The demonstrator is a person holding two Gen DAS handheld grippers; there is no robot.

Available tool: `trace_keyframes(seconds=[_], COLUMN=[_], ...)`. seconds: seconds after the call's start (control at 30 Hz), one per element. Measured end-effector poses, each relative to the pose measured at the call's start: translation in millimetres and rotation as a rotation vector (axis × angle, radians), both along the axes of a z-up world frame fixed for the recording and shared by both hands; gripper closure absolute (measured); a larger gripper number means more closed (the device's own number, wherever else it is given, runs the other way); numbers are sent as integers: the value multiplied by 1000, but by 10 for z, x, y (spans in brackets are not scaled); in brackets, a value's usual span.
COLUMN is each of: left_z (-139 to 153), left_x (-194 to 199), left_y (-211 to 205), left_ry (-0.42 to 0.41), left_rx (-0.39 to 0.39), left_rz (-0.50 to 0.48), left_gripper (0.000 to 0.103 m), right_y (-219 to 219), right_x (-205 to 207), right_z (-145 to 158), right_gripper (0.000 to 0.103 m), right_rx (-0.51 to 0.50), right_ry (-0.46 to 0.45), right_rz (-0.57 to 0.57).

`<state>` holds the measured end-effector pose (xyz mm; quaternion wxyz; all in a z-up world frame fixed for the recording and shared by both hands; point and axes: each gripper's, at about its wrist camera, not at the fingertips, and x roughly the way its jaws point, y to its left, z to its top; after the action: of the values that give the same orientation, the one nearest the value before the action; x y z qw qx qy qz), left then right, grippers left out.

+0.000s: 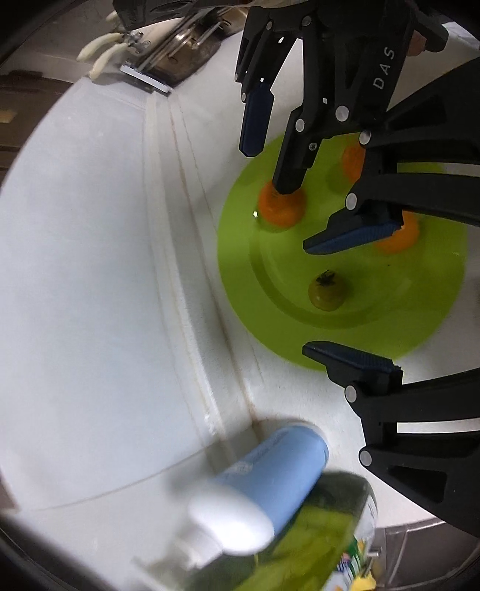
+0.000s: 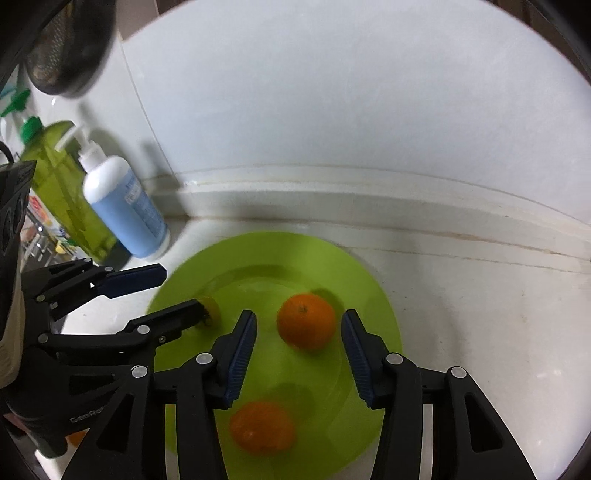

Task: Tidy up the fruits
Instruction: 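Open left gripper over plate while right gripper releases tangerine onto plate, then lift both open grippers away from the green plate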

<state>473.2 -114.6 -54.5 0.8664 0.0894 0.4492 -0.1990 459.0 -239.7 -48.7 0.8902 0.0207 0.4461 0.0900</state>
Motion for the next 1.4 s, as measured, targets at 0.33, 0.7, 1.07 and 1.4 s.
trace_keyframes(seconds=[0.33,0.7,1.07,1.4], left_z=[555,861,936,706], left_x=[-513,-1176,-1747,-2110], left_y=[151,301,437,453], left_ry=[-121,-198,-247,-237], left_rx=[-42,-80,-60,-35], left_rz=[22,25,60,32], left_gripper=[46,36,26,24], right_y=[-49,-37,22,-5], right_x=[-600,-1232,-1797,-2143], right_z=[547,860,815,535], right_gripper=[48,39,36,36], right_rx=[-5,-20,-17,-4], right_ry=[-142,-214,-208,-135], right_rz=[-29,-43,-59,-85])
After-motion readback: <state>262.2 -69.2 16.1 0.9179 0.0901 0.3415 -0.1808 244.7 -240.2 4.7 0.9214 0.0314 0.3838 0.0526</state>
